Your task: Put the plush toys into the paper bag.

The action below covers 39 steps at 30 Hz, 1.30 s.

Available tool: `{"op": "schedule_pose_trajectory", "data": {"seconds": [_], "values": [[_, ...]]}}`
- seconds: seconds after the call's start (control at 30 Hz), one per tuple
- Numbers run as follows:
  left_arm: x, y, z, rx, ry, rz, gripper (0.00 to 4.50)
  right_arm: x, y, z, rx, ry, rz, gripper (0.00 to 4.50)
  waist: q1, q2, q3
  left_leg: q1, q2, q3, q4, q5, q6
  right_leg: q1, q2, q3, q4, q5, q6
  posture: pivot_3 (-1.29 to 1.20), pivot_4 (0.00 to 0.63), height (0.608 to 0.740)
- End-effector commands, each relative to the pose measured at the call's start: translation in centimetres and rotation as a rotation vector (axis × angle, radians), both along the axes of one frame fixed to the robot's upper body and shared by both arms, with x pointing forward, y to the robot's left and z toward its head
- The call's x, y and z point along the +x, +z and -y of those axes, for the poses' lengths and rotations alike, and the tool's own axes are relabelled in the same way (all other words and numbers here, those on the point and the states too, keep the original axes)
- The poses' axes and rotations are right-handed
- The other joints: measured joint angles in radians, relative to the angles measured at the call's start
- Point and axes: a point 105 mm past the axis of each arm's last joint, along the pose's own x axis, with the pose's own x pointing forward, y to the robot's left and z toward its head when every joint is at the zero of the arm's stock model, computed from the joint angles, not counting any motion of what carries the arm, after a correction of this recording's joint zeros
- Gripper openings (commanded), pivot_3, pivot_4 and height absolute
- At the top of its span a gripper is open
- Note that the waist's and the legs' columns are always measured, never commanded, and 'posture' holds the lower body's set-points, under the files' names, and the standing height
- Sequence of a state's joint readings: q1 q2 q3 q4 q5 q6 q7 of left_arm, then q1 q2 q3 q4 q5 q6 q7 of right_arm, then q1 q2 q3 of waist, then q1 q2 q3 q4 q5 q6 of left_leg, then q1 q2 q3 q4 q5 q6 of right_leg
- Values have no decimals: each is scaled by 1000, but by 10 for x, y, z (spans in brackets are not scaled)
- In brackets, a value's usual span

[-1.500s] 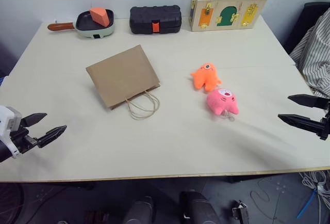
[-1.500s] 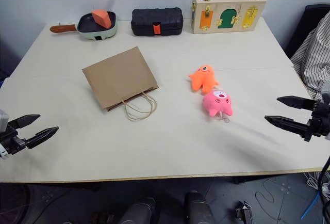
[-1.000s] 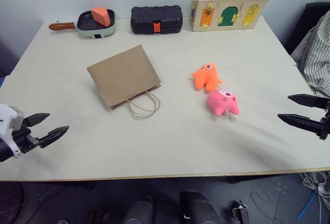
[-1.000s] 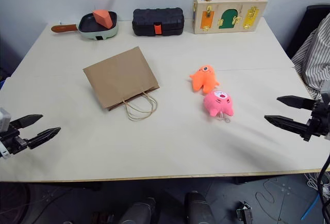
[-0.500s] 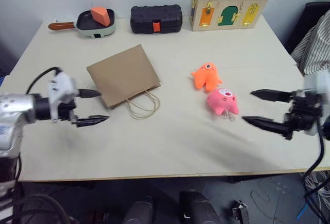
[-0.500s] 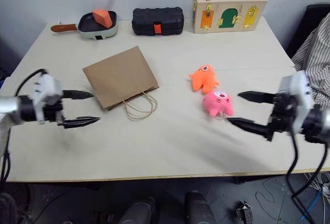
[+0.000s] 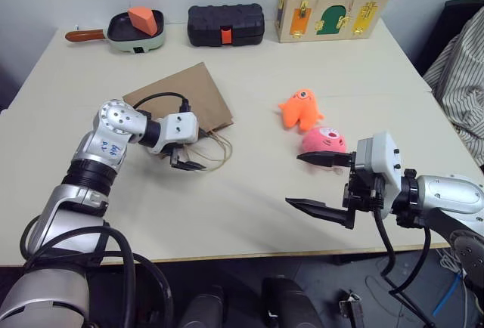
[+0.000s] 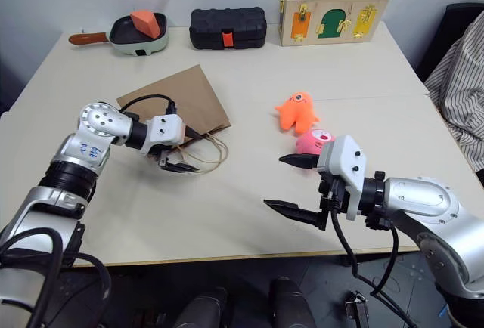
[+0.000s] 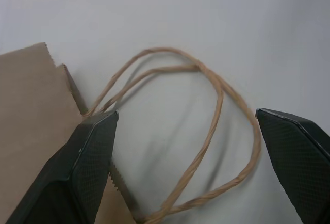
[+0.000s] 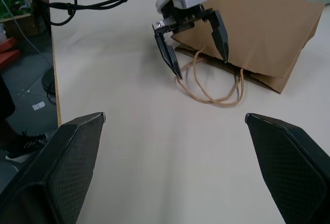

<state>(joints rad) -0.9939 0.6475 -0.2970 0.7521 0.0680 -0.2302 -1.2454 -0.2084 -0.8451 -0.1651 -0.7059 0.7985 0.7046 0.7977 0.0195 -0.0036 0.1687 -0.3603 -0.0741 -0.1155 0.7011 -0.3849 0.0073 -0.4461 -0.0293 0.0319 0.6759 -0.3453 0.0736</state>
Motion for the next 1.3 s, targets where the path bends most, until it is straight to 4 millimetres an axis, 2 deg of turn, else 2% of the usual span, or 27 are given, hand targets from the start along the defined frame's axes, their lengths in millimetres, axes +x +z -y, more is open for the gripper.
{"op": "schedule_pose_trajectory", "data": {"seconds": [0.03,0.23,0.4,0.57,0.63,0.7,0.8,0.9,1.03,1.17,1.3], "values": [[3,5,-1,50,-43,51,3565,-7,9,-1,21,-4,32,4500,3,0,0,0,0,0,0,0,0,0,0,0,0,0,0,0,150,740],[5,2,2,53,-68,42,1612,-7,7,3,19,-35,27,4500,4,-1,0,0,0,0,0,0,0,0,0,0,1,0,0,0,150,740],[4,6,10,-25,-73,-1,27,-4,4,7,21,-74,23,4500,4,-1,0,0,0,0,1,0,0,0,0,0,2,0,0,0,150,740],[2,23,18,-143,-78,-71,10,-2,2,11,29,-105,21,4500,4,-2,0,0,0,0,2,0,0,0,0,0,3,0,0,0,150,740],[-2,37,23,-224,-89,-124,10,-1,1,13,34,-122,25,4500,3,-2,0,0,0,0,2,0,0,0,0,0,3,0,0,0,150,740],[-15,57,27,-320,-135,-229,10,-1,1,13,46,-130,25,4500,2,-2,0,0,0,0,2,0,0,0,0,0,4,0,0,0,150,740],[-38,89,31,-454,-207,-352,0,-1,6,12,96,-137,27,3937,0,-2,0,-1,0,-1,3,0,0,0,0,0,5,0,0,0,150,740],[-54,105,40,-522,-235,-399,0,0,7,8,109,-139,29,2886,-3,-2,0,-1,0,-2,3,0,0,0,0,0,6,0,0,0,150,740],[-64,106,56,-550,-250,-412,0,8,6,1,113,-147,39,1477,-6,-2,0,-1,0,-1,5,0,0,0,0,0,5,0,0,0,150,740],[-79,104,72,-573,-292,-452,0,25,1,-11,110,-163,46,62,-9,-2,0,-1,0,-1,7,0,0,0,0,0,6,0,0,0,150,740],[-93,93,82,-554,-323,-465,0,39,-8,-31,93,-147,52,25,-19,-1,0,-1,0,-1,7,0,0,0,0,0,6,0,0,0,150,740]]}}
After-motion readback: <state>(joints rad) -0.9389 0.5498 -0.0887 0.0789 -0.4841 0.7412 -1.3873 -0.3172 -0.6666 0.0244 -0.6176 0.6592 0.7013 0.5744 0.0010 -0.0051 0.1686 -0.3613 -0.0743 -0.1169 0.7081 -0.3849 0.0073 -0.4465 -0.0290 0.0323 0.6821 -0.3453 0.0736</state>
